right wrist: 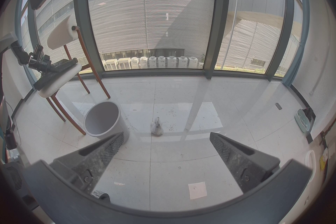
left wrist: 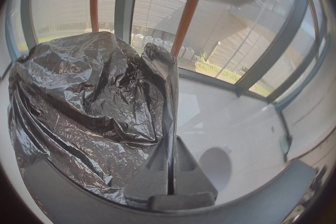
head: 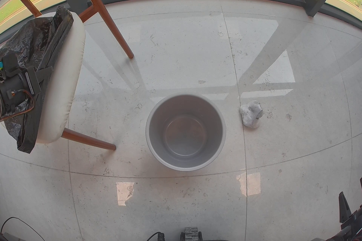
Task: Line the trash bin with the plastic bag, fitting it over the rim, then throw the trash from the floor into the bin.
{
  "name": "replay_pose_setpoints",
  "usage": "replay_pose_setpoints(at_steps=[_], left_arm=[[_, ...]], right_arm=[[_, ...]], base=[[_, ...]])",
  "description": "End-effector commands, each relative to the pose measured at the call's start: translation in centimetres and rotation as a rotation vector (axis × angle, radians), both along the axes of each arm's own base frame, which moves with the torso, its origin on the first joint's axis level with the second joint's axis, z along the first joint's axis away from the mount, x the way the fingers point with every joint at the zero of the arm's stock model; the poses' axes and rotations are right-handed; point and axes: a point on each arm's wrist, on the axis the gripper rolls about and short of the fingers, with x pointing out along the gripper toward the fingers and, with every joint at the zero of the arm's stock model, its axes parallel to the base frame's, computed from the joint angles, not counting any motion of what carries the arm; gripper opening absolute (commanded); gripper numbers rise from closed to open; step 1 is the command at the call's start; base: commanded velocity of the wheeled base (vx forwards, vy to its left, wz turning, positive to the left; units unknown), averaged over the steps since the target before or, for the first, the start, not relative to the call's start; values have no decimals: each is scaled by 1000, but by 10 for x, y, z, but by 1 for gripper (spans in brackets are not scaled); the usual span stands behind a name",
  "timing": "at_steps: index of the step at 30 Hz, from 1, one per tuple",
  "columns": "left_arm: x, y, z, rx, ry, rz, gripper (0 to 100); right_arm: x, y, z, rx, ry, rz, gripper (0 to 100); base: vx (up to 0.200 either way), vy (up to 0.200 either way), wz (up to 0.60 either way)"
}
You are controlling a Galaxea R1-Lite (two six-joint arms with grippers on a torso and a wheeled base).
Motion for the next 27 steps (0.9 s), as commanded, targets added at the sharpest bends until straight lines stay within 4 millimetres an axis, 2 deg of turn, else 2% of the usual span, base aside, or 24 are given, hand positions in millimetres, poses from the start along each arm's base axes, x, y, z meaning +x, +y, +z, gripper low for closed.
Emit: replay_pose_setpoints(at_steps=[1, 8, 19, 27], left_arm=[[-16, -3, 31, -150, -44, -68, 0], [-28, -25, 38, -278, -11, -314, 0], [-40, -71, 42, -277, 23, -638, 0], [-56, -108, 37, -273, 68, -850, 0]], right_arm=[[0, 0, -5, 0, 4, 3, 100], [0, 0, -5, 1, 4, 3, 100], [0, 0, -5, 3, 4, 1, 100], [0, 0, -5, 3, 4, 1, 100]], base=[[0, 0, 0], [0, 0, 0], [0, 0, 0], [0, 0, 0]])
